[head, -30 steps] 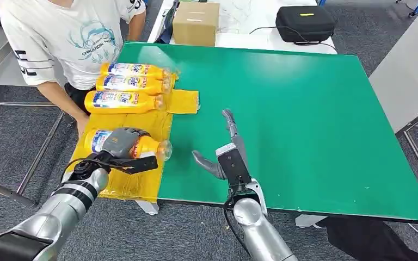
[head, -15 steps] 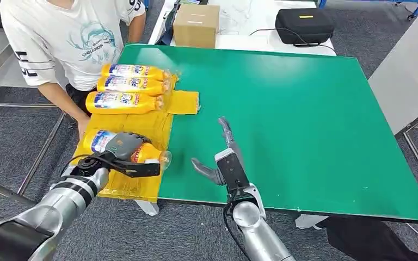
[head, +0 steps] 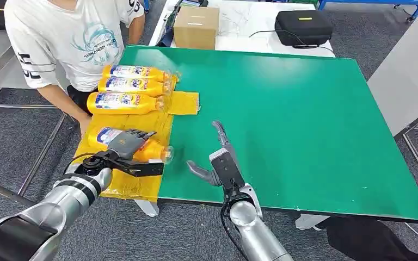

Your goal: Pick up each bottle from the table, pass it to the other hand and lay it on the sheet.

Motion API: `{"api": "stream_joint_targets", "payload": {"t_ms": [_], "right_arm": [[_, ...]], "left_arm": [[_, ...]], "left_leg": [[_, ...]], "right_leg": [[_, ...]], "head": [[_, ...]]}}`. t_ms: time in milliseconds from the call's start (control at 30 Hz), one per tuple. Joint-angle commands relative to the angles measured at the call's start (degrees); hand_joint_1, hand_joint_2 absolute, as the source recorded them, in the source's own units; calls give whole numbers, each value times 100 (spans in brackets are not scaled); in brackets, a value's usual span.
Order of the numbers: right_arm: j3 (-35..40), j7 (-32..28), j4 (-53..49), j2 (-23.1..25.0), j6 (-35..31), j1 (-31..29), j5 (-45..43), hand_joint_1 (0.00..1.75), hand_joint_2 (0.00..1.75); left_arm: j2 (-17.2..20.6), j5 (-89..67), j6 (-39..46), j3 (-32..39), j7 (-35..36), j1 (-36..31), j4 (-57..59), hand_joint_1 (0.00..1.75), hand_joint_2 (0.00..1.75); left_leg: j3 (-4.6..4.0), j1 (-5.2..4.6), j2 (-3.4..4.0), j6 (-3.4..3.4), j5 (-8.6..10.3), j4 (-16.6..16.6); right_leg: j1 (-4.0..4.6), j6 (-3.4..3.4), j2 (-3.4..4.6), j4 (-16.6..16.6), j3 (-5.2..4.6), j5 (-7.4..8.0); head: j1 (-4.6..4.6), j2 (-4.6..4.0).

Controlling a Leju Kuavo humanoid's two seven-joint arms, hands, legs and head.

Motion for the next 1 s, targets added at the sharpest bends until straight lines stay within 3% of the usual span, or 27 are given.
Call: {"api": "stream_joint_targets", "payload": {"t_ms": [33,133,267,300,367,533,633,767,933,1000], "right_arm": [[143,73,445,-67,28,-303,25,0,175],[135,87,459,-73,33,-300,29,0,175],[106,61,534,-68,-19,-278,1,0,175],[199,-245,429,-90,-169,-429,97,0,175],[220,140,66,-105,-95,-575,57,0,175],[241,188,24,-131,-86,-539,53,0,175],[244,96,-64,-134,-193,-418,11,0,175],[247,88,-266,-150,-234,-298,-50,0,175],[236,89,-316,-145,-230,-281,-67,0,175],[208,78,-363,-106,-282,-246,-73,0,175]], "left_arm": [[-158,13,1,-173,-3,126,466,0,175],[-170,348,133,137,-294,209,375,0,175],[-272,1525,195,1194,-1203,476,144,0,175],[-246,1759,648,1428,-1575,429,-45,0,175],[-283,2648,306,2174,-2139,439,-587,0,175],[-330,2904,168,2379,-2253,617,-895,0,175],[-406,4525,-623,2572,-2313,1290,-2406,0,175],[-649,5483,-1772,2658,-2313,1871,-3489,0,175],[-774,5818,-2190,2767,-2313,1972,-3647,0,175],[-1013,6232,-2601,2993,-2313,2028,-3720,0,175]], "left_leg": [[14,-2,6,1,-1,-6],[23,-2,7,0,-3,-9],[30,-1,12,-2,-5,-12],[32,-2,12,-1,-6,-14],[3,-1,2,1,-1,1],[-15,2,4,3,2,3],[-12,-2,4,4,0,-2],[-22,-1,-1,1,-5,0],[-29,0,5,-1,-13,3],[-35,1,3,-1,-15,6]], "right_leg": [[-2,-3,7,-5,12,-1],[-1,-5,9,-7,21,-3],[1,-7,16,-11,28,-2],[0,-6,15,-12,30,-3],[0,-2,4,2,3,-2],[3,0,3,1,-18,-3],[-1,0,2,-3,-13,-5],[1,0,-3,-3,-27,-7],[2,-1,2,-3,-34,-13],[3,-2,0,1,-38,-15]], "head": [[0,0],[0,0],[0,0],[0,0],[0,0],[2,0],[2,0],[2,0],[2,0],[0,0]]}}
